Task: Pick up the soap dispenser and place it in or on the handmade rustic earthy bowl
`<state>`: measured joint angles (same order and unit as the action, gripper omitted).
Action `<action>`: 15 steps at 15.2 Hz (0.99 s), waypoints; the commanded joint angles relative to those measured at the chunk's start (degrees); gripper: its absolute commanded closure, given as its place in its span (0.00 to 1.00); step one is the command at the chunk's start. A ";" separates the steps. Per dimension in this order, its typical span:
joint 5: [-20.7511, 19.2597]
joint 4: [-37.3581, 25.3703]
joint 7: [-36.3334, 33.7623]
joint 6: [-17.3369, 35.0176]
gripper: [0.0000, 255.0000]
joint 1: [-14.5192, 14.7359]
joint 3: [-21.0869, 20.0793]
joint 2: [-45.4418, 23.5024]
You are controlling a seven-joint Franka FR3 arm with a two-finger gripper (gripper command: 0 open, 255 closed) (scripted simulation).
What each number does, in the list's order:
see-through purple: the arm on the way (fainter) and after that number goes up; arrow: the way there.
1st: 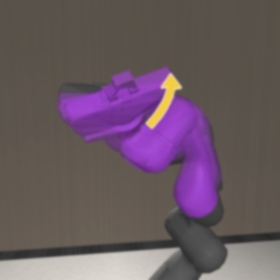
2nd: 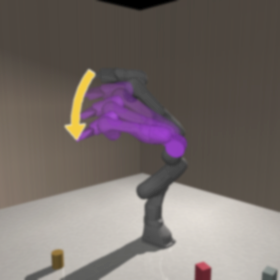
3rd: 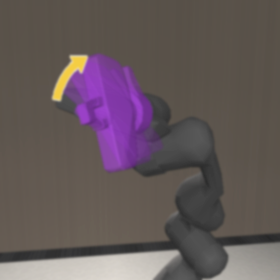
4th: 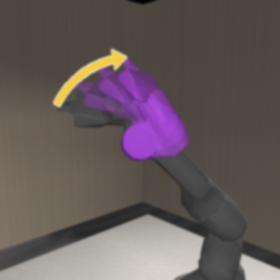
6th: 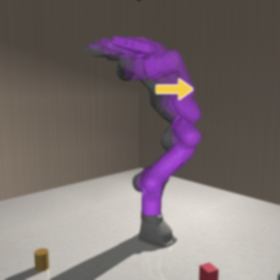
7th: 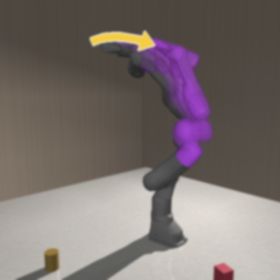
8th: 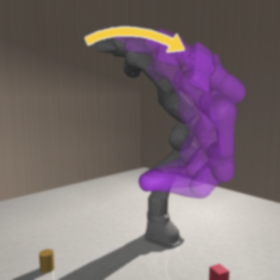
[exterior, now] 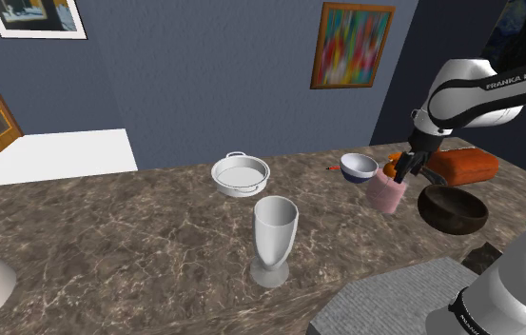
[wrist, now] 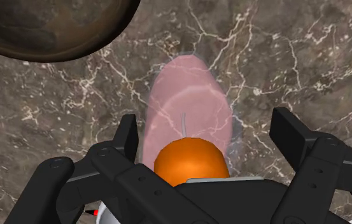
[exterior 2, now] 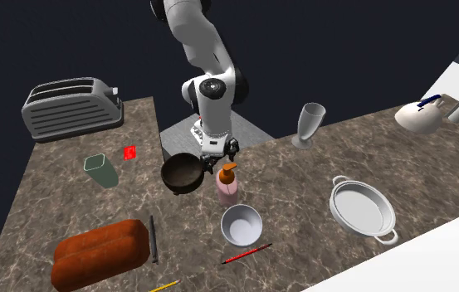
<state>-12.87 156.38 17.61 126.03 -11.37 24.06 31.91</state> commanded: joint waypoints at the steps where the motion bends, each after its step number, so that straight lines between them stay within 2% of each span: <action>1: -0.18 0.58 0.40 2.26 0.00 0.05 0.68 -1.49; 6: -0.20 2.76 0.75 8.00 0.00 0.51 1.89 -5.10; 14: -0.20 2.76 0.75 7.99 0.00 0.50 1.88 -5.09; 15: -0.20 2.76 0.75 7.99 1.00 0.50 1.88 -5.09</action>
<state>-13.07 159.14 18.36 134.01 -10.87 25.95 26.82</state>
